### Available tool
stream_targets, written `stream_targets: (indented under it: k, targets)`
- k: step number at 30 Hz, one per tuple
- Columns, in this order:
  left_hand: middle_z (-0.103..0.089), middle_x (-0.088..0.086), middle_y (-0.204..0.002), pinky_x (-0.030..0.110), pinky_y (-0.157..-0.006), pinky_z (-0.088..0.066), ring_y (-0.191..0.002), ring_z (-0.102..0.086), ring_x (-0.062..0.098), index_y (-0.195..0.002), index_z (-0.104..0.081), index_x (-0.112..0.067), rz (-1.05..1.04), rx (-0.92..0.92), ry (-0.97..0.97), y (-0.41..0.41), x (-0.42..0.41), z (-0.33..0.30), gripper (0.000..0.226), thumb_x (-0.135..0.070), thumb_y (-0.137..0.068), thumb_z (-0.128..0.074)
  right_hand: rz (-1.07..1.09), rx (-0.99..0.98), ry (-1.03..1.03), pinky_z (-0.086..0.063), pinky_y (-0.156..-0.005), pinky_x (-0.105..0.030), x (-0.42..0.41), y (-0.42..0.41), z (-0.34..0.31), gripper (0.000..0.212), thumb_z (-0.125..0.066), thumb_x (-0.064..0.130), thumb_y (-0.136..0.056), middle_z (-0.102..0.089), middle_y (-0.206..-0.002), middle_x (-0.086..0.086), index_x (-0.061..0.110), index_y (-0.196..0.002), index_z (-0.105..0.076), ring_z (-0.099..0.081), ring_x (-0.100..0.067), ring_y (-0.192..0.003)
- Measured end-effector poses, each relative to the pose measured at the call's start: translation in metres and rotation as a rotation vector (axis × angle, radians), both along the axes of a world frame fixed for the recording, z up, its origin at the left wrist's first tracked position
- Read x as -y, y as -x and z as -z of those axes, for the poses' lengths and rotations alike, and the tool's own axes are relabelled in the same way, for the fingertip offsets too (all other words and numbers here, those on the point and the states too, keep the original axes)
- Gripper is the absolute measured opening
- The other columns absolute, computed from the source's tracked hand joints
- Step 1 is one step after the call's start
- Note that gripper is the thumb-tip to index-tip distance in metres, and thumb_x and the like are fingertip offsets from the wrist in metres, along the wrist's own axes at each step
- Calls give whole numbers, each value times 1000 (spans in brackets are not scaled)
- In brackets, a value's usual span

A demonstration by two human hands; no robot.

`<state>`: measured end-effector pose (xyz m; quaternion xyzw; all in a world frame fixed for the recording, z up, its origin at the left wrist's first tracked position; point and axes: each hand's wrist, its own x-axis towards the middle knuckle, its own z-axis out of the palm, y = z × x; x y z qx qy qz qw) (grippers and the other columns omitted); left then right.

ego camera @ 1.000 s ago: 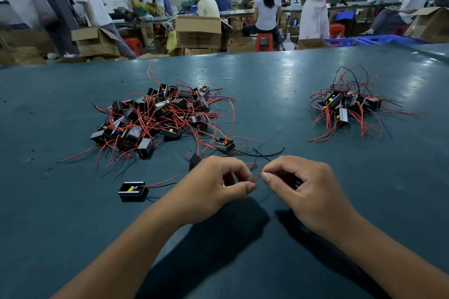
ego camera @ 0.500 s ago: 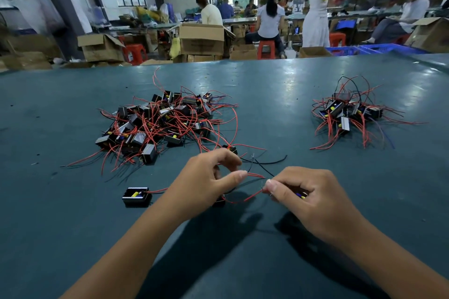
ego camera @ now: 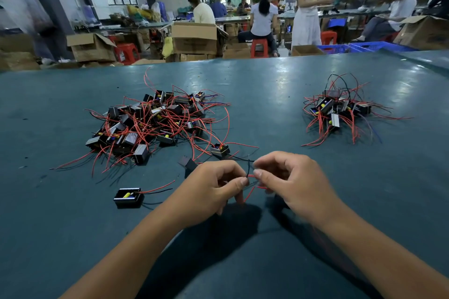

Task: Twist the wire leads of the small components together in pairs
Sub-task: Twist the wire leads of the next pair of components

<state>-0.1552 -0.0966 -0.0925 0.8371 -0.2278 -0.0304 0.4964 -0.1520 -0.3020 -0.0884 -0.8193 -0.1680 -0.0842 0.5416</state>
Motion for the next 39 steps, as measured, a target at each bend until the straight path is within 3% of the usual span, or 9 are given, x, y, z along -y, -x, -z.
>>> stream_targets:
  k: [4,9,11,15,18,22,29,37,39]
  targets:
    - [-70,-1,-75,23,-42,-40,-43,-50,16,-90,-64,-22,27,-7,80,4,5,-3,9,-27,-96,-60,-104,31,17,-43,-56,-20,3,4,-1,11,-71,16,-89,-64,-64,8,23,-81,-71,-52,-3,-56]
    - [-63,7,-61,24,-37,-34,-35,-46,19,-84,-58,-10,-122,-102,356,3,9,-3,10,-18,-91,-58,-119,-5,-79,-53,-73,-52,0,7,-1,14,-67,9,-90,-65,-70,-9,19,-79,-67,-56,-19,-65]
    - [-59,8,-59,25,-41,-35,-36,-46,20,-87,-62,-11,-103,-132,450,4,9,-4,11,-22,-87,-63,-133,-7,-70,-49,-68,-46,0,7,-1,15,-68,10,-90,-63,-68,-8,19,-78,-67,-53,-23,-63]
    - [-58,5,-59,25,-42,-40,-39,-50,21,-90,-65,-19,-83,-53,371,4,7,-3,15,-29,-85,-73,-165,-20,-85,-38,-56,-24,2,9,-3,15,-67,11,-90,-56,-62,3,17,-76,-66,-46,-10,-59]
    - [-59,3,-60,29,-43,-41,-41,-51,20,-92,-66,-22,-84,-65,354,4,8,-3,12,-30,-86,-72,-193,-26,-82,-34,-55,-17,2,10,-5,16,-66,9,-91,-54,-61,8,14,-76,-66,-43,-7,-57]
    - [-59,-1,-59,30,-45,-44,-44,-52,19,-85,-66,-19,-70,-48,320,6,9,-4,9,-26,-91,-69,-199,-62,-113,-36,-52,-17,1,13,-6,13,-65,5,-90,-56,-60,7,11,-80,-67,-45,-8,-53]
    - [-73,10,-79,26,-57,-55,-61,-69,20,-98,-63,-2,-63,-207,482,8,16,-2,15,-7,-101,-50,-89,-207,-307,-39,-36,-23,-2,12,-3,3,-59,-1,-93,-65,-59,-6,0,-91,-60,-56,-15,-48]
    - [-76,14,-86,26,-66,-57,-73,-74,22,-101,-67,-1,-15,-125,525,10,15,-5,17,-16,-92,-62,-55,-320,-424,-34,-41,-16,-3,9,-1,6,-64,7,-92,-61,-59,-3,6,-86,-63,-46,-9,-46]
    - [-75,15,-81,28,-61,-58,-67,-74,25,-96,-68,-2,-49,-78,473,10,14,-5,19,-19,-90,-63,-70,-328,-431,-32,-40,-17,-3,10,-2,6,-64,7,-92,-63,-60,-4,7,-87,-63,-46,-9,-46]
